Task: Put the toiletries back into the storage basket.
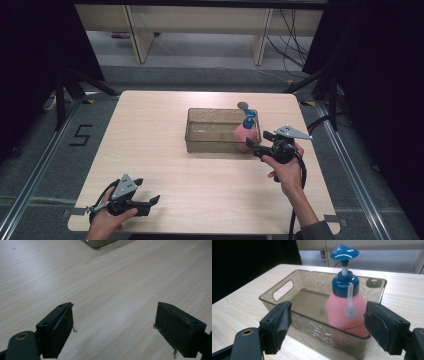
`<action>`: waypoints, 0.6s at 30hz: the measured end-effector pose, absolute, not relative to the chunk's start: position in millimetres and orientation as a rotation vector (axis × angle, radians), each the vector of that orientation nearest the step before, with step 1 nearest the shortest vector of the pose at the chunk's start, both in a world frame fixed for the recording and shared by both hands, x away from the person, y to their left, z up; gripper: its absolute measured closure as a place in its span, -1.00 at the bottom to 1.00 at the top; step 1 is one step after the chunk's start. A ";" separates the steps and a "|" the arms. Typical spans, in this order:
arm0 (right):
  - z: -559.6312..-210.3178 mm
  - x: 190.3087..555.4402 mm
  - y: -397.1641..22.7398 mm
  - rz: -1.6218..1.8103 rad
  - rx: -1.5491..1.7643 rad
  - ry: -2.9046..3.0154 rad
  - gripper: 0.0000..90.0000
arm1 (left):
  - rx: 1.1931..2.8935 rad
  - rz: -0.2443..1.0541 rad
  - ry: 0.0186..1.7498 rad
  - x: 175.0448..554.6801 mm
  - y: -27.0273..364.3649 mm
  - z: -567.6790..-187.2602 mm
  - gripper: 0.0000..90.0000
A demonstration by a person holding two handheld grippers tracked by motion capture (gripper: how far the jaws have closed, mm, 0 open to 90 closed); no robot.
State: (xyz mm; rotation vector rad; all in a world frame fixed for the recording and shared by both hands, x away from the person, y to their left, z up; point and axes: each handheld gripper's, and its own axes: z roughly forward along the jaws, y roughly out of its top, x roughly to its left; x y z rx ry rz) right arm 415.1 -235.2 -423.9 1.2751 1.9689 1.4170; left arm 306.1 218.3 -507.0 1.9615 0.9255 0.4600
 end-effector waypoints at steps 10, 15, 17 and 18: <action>-427.3 407.0 -232.9 1.433 1.241 1.980 -0.49 | 1.968 0.464 0.920 304.6 219.0 -506.2 -0.67; -427.6 402.9 -232.6 1.423 1.247 1.994 -0.50 | 1.962 0.463 0.921 304.3 219.5 -505.7 -0.67; -428.4 401.0 -231.0 1.451 1.269 1.991 -0.50 | 1.961 0.463 0.918 304.3 219.2 -505.8 -0.67; -428.9 400.8 -232.4 1.433 1.229 1.989 -0.50 | 1.962 0.462 0.919 304.2 219.1 -505.9 -0.67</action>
